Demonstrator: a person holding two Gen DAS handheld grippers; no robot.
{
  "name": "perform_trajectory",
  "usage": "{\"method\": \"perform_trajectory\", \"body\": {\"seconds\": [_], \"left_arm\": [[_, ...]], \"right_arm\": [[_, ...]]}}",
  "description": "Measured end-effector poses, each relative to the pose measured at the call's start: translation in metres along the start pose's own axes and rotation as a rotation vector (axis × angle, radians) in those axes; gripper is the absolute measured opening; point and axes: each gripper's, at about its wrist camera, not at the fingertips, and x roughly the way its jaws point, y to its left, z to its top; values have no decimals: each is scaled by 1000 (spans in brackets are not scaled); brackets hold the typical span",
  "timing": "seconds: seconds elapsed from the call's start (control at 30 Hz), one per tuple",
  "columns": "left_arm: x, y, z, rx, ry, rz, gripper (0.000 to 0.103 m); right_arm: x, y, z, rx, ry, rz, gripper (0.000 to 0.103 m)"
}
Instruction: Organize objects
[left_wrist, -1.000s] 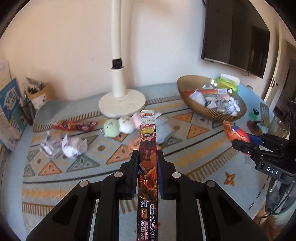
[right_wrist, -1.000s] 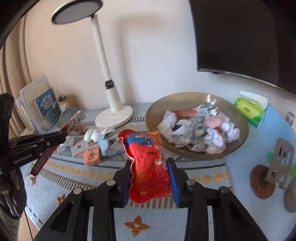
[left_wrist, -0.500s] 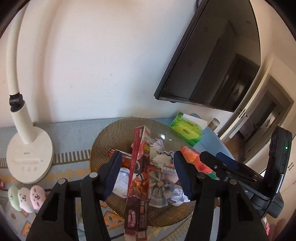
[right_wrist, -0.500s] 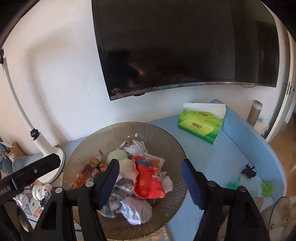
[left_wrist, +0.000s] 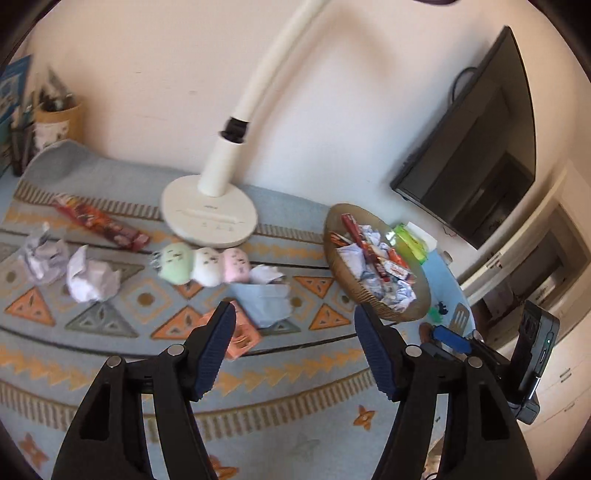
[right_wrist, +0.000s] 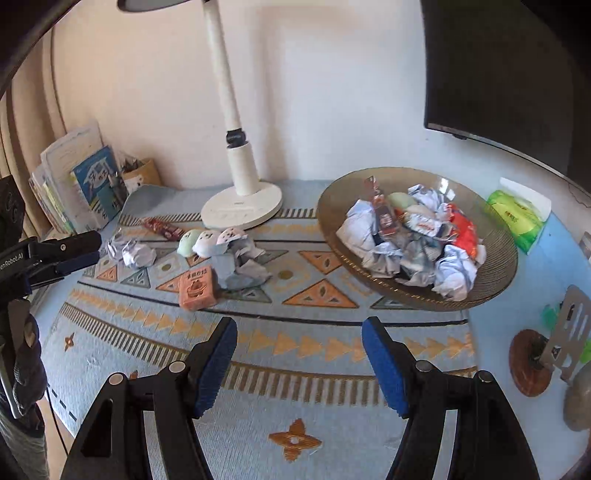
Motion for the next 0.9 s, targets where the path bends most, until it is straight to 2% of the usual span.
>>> {"method": "perform_trajectory", "body": {"seconds": [0.03,0.07,0.13,0.2,0.3,0.37,0.43,0.5,0.63,0.7,0.83,0.9], "left_arm": [[-13,19,-10,-24,-20,66,76],[-24,40,-21,-52,-29,144,78],[-41,82,-45,-139,-41,270,78],[-50,115,-62,-189,-43,347,78],[-49,133,-69,-168,-53,480,78],[-45,137,-69,-156,-83,506,78],[-36,142,-71,-161,-99,495,78],[-22,143,-70,-157,-46,542,79],[-8,132,-71,-75,25,537,102],[-5,129,-71,-57,40,559,102],[-4,127,-73,-49,47,575,102],[-3,128,-74,-44,52,585,102]], "right_arm": [[7,10,-7,-10,8,-1,69],[14,18,-15,-7,16,6,69],[32,25,-26,27,47,51,69],[50,28,-32,62,70,61,69],[72,28,-36,97,94,11,69],[83,23,-39,127,118,-13,69],[85,22,-39,138,125,-33,69],[87,25,-39,127,128,-57,72],[89,29,-38,103,140,-73,80],[89,26,-38,118,138,-68,83],[89,25,-38,122,144,-43,95],[90,26,-39,118,148,-49,96]]}}
